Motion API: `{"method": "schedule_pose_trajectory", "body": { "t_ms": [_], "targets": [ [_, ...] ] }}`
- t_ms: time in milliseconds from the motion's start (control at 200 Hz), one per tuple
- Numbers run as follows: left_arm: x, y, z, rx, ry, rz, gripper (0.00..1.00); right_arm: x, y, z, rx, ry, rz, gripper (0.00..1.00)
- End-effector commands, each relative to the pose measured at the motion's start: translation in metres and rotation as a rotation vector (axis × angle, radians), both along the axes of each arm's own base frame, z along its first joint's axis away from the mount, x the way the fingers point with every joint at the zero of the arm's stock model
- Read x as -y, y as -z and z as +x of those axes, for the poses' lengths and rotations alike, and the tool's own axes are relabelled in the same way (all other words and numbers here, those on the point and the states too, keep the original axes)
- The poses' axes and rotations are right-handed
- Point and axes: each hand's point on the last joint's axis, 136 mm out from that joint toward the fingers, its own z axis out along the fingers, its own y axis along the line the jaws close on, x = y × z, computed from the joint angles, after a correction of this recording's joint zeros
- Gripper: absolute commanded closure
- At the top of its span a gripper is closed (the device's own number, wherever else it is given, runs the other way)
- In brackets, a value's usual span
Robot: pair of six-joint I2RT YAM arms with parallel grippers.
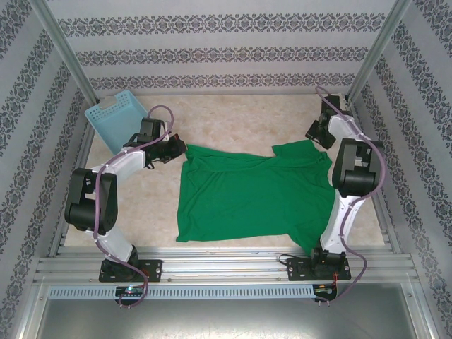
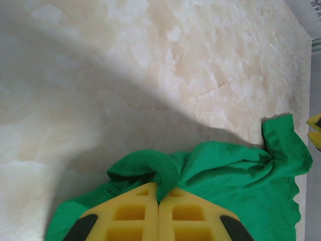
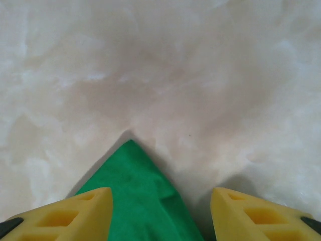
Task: Fold the inside-out t-shirt
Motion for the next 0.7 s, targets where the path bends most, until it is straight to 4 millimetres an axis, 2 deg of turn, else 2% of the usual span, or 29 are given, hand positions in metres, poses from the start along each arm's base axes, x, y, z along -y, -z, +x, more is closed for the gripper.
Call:
{"method": "schedule_pose_trajectory", "body": {
  "t_ms": [0,175,290,360,460,639,694],
  "targets": [
    [0.007,0.000,0.001,-0.003,0.034,0.003,1.00,-0.011,0.012,-0.007,-0.089,-0.042,0.007,0.45],
    [0.007,0.000,0.002,-0.007,0.032,0.002,1.00,-0.022,0.028,-0.002,-0.137,-0.079,0.016,0.45],
    [0.007,0.000,0.003,-0.005,0.030,0.003,1.00,-0.023,0.028,0.001,-0.148,-0.088,-0.009,0.46],
    [0.006,0.000,0.003,-0.005,0.024,0.004,1.00,-0.022,0.029,0.003,-0.167,-0.094,-0.022,0.49],
    [0.006,-0.002,0.004,0.001,0.020,-0.001,1.00,-0.022,0.030,0.008,-0.183,-0.107,-0.035,0.63],
    [0.005,-0.013,0.011,0.025,-0.006,-0.049,1.00,-0.016,0.019,0.022,-0.145,-0.112,-0.058,0.99],
    [0.003,-0.017,0.014,0.033,-0.016,-0.063,1.00,-0.013,0.007,0.028,-0.112,-0.113,-0.074,1.00]
  ]
}}
